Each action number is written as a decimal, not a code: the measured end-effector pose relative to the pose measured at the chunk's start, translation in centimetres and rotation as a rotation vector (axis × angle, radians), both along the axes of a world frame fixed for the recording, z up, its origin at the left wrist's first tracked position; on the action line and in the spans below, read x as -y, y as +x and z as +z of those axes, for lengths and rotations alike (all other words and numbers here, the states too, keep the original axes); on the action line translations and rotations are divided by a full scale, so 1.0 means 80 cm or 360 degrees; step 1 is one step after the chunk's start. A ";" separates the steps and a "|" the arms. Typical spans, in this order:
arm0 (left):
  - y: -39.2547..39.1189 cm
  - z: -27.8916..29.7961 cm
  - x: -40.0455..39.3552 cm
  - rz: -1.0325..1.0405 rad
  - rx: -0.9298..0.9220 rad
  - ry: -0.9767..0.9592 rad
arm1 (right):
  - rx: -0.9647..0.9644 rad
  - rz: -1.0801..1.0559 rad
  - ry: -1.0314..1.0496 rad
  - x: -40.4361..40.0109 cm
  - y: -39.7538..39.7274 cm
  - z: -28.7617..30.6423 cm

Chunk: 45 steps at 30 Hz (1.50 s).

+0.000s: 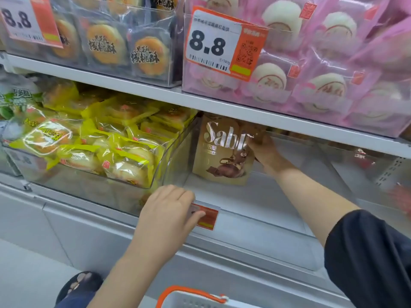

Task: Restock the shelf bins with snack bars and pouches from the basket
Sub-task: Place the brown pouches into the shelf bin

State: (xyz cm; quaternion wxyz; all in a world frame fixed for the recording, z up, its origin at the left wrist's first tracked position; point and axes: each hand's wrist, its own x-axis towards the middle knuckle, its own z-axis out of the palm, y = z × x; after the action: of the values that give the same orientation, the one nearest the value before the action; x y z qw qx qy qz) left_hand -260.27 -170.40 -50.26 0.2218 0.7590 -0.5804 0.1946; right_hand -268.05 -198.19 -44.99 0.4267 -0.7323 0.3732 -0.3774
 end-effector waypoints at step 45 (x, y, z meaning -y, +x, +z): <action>-0.167 -0.285 -0.162 0.0312 -0.1428 0.1609 | -0.0941 0.0388 0.0477 -0.373 -0.309 -0.368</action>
State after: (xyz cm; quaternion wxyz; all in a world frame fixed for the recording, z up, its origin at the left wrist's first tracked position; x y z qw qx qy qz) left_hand -273.66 -157.46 -73.08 0.0406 0.8256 -0.3806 -0.4145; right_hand -292.75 -168.31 -74.45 0.4448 -0.7783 0.4417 -0.0365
